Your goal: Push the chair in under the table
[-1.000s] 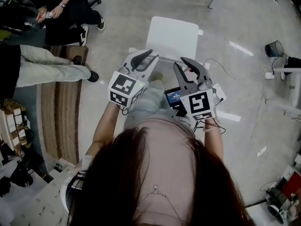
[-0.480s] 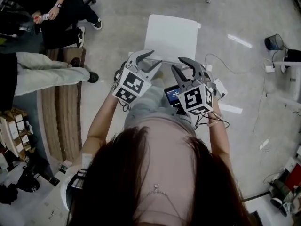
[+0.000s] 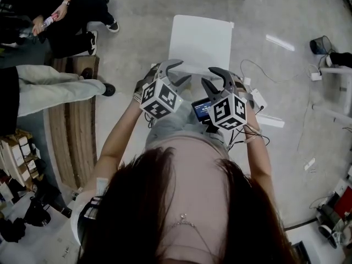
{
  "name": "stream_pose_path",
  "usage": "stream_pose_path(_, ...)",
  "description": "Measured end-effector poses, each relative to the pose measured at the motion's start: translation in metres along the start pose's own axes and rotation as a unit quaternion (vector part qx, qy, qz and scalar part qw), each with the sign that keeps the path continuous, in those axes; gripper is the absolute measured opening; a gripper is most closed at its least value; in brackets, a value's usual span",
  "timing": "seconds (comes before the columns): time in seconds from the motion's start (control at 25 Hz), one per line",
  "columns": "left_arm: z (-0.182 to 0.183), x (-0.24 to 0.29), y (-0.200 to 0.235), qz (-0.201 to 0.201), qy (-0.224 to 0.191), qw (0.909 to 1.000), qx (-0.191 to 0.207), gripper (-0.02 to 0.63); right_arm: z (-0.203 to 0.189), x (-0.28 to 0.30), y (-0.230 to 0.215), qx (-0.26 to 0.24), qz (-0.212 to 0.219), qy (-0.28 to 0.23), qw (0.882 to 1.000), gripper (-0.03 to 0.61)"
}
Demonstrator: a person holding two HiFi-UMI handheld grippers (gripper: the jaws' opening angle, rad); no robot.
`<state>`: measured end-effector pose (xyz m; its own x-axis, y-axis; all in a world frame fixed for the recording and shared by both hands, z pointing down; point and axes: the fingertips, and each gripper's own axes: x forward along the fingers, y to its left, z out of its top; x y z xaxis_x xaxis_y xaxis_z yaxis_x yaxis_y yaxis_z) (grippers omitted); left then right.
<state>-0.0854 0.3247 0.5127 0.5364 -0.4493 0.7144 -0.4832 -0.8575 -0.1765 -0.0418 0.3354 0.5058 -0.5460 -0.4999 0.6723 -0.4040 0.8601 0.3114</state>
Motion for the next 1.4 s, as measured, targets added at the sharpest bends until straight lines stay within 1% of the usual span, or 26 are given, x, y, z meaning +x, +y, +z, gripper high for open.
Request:
stream_pose_path(0.32, -0.023, 0.021, -0.006, -0.024, 0.061, 0.9963, 0.056, 0.209, -0.013, 0.016, 0.003, -0.010, 0.018, 0.032, 0.999, 0.149)
stream_pose_path(0.48, -0.031, 0.028, -0.006, -0.029, 0.082, 0.9934, 0.074, 0.209, -0.020, 0.022, 0.003, -0.014, 0.023, 0.044, 0.999, 0.150)
stream_pose_path(0.56, -0.033, 0.031, -0.008, -0.029, 0.093, 0.9911, 0.090, 0.210, -0.024, 0.023, 0.003, -0.017, 0.025, 0.050, 0.998, 0.152)
stream_pose_path(0.76, -0.037, 0.037, -0.012, -0.033, 0.122, 0.9830, 0.133, 0.209, -0.031, 0.027, 0.003, -0.025, 0.033, 0.064, 0.997, 0.152)
stream_pose_path(0.96, -0.046, 0.045, -0.014, -0.037, 0.156, 0.9712, 0.176, 0.207, -0.042, 0.033, 0.004, -0.028, 0.046, 0.084, 0.995, 0.150)
stream_pose_path(1.08, -0.051, 0.049, -0.016, -0.038, 0.172, 0.9649, 0.195, 0.186, -0.049, 0.037, 0.006, -0.034, 0.048, 0.096, 0.994, 0.152)
stream_pose_path(1.24, -0.055, 0.052, -0.011, -0.028, 0.190, 0.9565, 0.220, 0.153, -0.052, 0.041, 0.007, -0.058, 0.047, 0.111, 0.991, 0.150)
stream_pose_path(1.4, -0.055, 0.054, -0.009, -0.026, 0.203, 0.9504, 0.234, 0.123, -0.058, 0.044, 0.008, -0.098, 0.045, 0.134, 0.985, 0.144)
